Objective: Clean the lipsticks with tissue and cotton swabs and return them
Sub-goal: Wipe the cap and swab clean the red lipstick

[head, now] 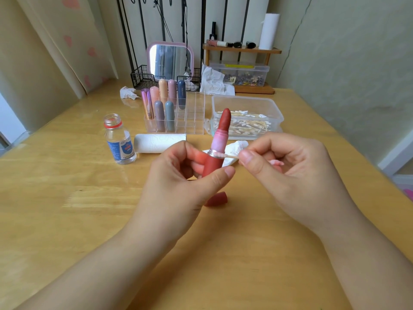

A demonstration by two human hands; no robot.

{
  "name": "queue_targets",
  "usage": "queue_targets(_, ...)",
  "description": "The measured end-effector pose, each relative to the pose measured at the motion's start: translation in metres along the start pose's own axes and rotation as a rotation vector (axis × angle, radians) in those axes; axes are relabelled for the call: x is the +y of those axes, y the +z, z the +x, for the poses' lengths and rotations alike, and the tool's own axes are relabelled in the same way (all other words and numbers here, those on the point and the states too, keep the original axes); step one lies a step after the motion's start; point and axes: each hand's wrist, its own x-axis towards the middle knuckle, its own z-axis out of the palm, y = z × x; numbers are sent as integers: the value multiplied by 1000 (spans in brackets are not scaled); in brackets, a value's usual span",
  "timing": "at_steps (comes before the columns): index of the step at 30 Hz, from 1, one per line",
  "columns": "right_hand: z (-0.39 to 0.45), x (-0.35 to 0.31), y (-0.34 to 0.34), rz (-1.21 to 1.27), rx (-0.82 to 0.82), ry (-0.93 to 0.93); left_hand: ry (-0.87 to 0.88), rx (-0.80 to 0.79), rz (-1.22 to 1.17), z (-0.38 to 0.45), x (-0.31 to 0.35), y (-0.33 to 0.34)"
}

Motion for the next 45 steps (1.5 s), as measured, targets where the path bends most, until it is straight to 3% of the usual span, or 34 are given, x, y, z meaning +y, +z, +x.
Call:
queue_targets(15, 6, 11, -11, 106, -64, 14, 4, -245, -7, 5, -12, -12)
queue_targets(21, 9, 14, -14, 250, -134, 111, -80, -451, -77, 8, -15, -15)
queue_targets(26, 10, 17, -16, 283, -87, 209, -102, -539, -128, 10, -11, -20)
queue_targets(28, 10, 18, -15, 239, -41, 244, -69, -473, -74, 14, -11, -24)
queue_targets(34, 11, 28, -10, 100, 75, 374, -28, 0, 380, 45, -35, -52)
queue_targets(39, 8, 33, -4, 21, -15, 456, -44, 30, 707, 53, -55, -64)
queue_targets(45, 8, 35, -4, -30, -28, 458, -62, 27, 813, 53, -58, -63)
